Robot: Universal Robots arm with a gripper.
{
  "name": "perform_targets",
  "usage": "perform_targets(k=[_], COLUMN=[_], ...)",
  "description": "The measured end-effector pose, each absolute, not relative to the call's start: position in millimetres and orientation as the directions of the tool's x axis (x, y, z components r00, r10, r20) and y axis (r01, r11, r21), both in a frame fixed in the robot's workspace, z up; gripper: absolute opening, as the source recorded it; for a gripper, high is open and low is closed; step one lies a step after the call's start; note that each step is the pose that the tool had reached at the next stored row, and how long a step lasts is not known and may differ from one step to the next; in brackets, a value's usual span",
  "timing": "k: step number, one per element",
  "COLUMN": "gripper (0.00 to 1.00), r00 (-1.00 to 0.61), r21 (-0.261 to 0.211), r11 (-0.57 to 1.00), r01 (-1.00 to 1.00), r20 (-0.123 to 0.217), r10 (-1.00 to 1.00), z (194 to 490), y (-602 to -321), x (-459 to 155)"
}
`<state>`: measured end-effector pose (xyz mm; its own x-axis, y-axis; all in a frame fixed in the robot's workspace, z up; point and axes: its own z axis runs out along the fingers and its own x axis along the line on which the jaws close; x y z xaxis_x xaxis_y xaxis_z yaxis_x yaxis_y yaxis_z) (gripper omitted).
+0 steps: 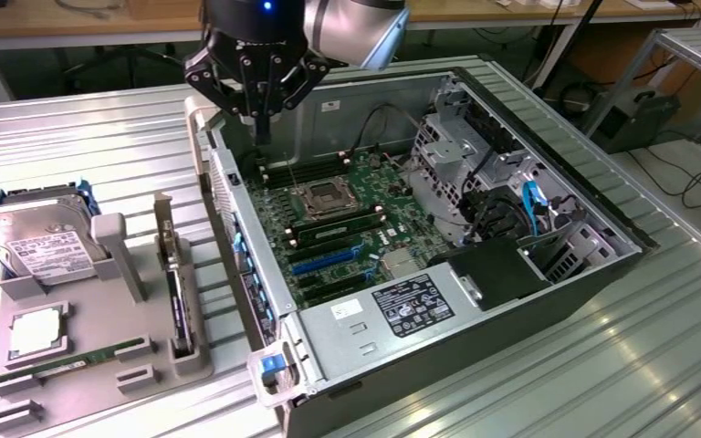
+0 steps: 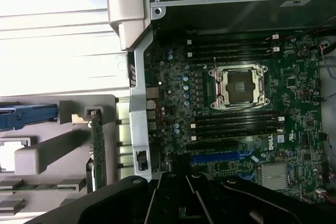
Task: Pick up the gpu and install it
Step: 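Reach for the gpu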
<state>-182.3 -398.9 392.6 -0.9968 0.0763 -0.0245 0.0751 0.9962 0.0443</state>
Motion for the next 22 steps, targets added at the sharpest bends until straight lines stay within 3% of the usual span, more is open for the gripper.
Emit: perform_targets(k=[22], gripper=[0.11], r00=[-0.997], r21=[0.044], r11=[0.996], r01=[0.075], r20=[-0.024], r10=[0.076], z=[392], y=[-399], x=[-195])
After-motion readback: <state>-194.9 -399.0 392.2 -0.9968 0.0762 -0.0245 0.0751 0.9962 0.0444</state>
